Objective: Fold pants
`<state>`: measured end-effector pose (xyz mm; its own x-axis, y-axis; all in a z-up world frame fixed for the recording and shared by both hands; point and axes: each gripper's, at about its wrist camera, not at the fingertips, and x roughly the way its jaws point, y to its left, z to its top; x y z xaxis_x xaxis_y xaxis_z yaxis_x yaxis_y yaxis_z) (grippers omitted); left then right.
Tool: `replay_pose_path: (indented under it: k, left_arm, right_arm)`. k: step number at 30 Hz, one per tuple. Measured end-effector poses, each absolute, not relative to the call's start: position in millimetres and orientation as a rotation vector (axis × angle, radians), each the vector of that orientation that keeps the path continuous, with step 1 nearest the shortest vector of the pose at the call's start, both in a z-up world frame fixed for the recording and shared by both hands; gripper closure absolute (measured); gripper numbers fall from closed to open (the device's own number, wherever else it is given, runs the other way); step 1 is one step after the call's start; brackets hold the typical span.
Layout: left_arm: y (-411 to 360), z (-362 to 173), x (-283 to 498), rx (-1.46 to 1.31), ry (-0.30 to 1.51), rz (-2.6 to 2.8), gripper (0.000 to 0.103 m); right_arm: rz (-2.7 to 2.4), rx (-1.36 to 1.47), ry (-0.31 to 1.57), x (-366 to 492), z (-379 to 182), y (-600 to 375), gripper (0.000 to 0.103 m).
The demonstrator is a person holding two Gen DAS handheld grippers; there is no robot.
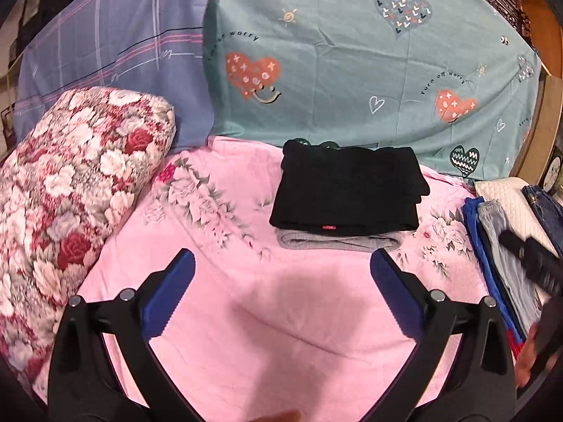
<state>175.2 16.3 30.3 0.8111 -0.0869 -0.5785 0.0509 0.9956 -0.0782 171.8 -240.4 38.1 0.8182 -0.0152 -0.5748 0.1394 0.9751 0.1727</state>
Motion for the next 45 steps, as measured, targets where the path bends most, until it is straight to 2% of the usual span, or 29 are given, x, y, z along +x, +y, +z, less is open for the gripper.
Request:
replay_pose_path:
  k: [6,14,28,45]
  left_arm:
    - [4.1,0.5,178.9,-0.007,0.598,-0.03,0.002]
    - [3.1,-53.8,200.6,-0.008,0.673,-0.043,0.002]
    - [-0.3,-62.9,197.7,0.017,0.685,-0.06,0.002]
    - [1.6,-65.9,197.8,0.0,0.695,-0.046,0.002]
  right_arm:
    - [-0.091,0.224,0.571,143.2,-2.0,-232.0,0.001]
    - [-0.135,0.135,0.578,144.0,-28.2,-220.4,0.001]
    - [-0.097,0.075,0.645,148.6,-46.1,-198.6,0.001]
    - [-0.092,0.087,0.637,144.4,-43.1,-196.8,0.001]
